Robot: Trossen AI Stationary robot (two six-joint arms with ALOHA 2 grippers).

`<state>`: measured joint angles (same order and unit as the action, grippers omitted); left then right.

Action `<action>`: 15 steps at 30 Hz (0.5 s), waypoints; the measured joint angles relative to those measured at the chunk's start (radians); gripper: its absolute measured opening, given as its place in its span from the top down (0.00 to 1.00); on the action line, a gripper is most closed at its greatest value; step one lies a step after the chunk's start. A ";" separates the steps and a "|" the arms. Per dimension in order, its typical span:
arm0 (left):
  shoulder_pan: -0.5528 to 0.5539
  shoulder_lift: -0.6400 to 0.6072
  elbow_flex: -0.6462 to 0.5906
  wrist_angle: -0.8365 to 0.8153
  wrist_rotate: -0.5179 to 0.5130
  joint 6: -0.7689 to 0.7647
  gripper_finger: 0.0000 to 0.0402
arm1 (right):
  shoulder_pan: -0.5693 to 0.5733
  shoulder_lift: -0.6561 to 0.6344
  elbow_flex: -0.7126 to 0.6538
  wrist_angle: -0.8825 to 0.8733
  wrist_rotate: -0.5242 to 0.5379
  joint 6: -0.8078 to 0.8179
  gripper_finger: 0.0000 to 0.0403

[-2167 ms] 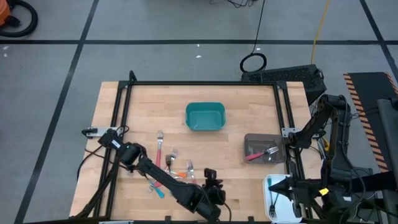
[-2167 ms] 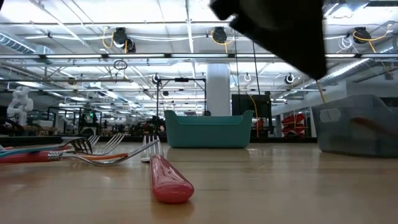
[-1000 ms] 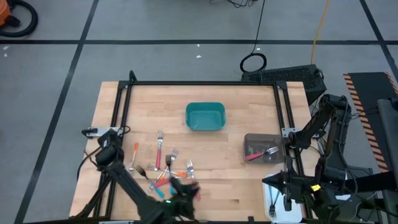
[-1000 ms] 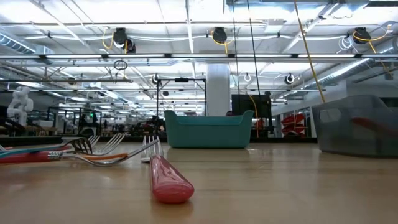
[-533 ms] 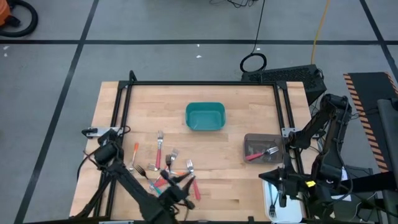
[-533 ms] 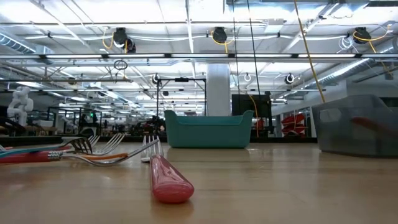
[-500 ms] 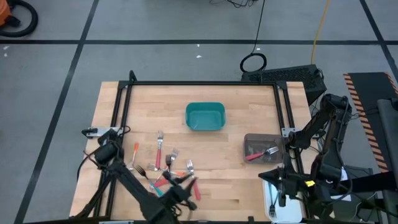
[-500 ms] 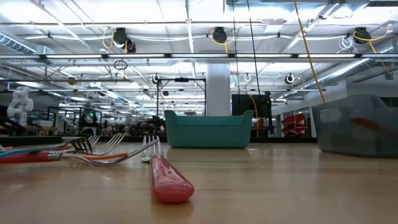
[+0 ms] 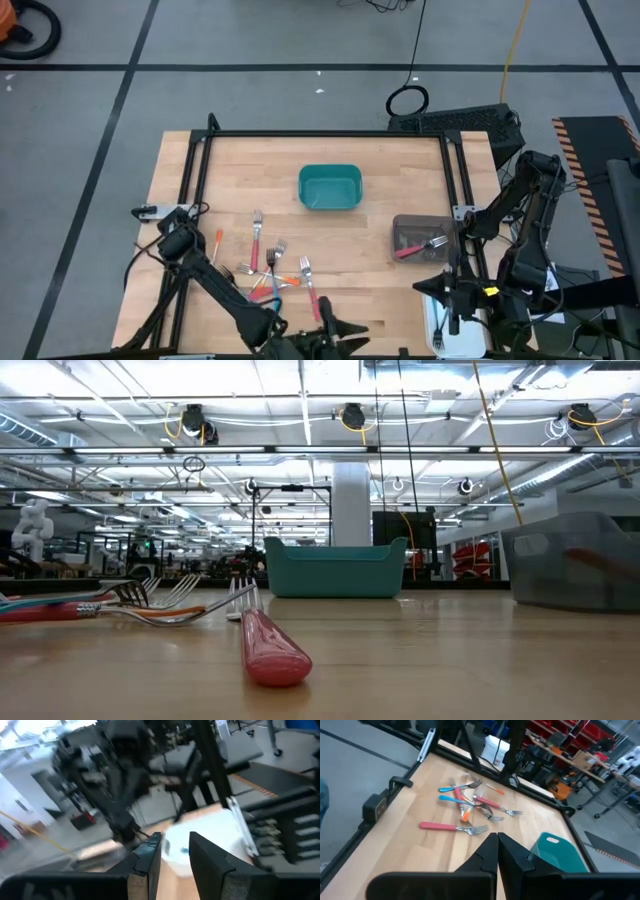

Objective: Sort silverware by color (type)
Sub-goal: Put the pink fork into the black bin

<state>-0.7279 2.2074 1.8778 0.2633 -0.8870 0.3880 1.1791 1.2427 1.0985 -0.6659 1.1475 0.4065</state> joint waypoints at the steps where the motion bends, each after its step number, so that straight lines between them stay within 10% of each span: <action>1: 0.005 0.000 0.019 0.002 0.000 0.016 0.75 | 0.000 0.000 0.000 0.003 0.000 0.000 0.99; 15: 0.042 -0.002 -0.047 -0.143 0.083 -0.183 0.75 | 0.001 0.000 0.000 0.004 -0.079 0.027 0.99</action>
<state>-0.6857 2.2059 1.8310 0.1207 -0.8037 0.2046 1.1801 1.2427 1.0985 -0.6616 1.0687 0.4335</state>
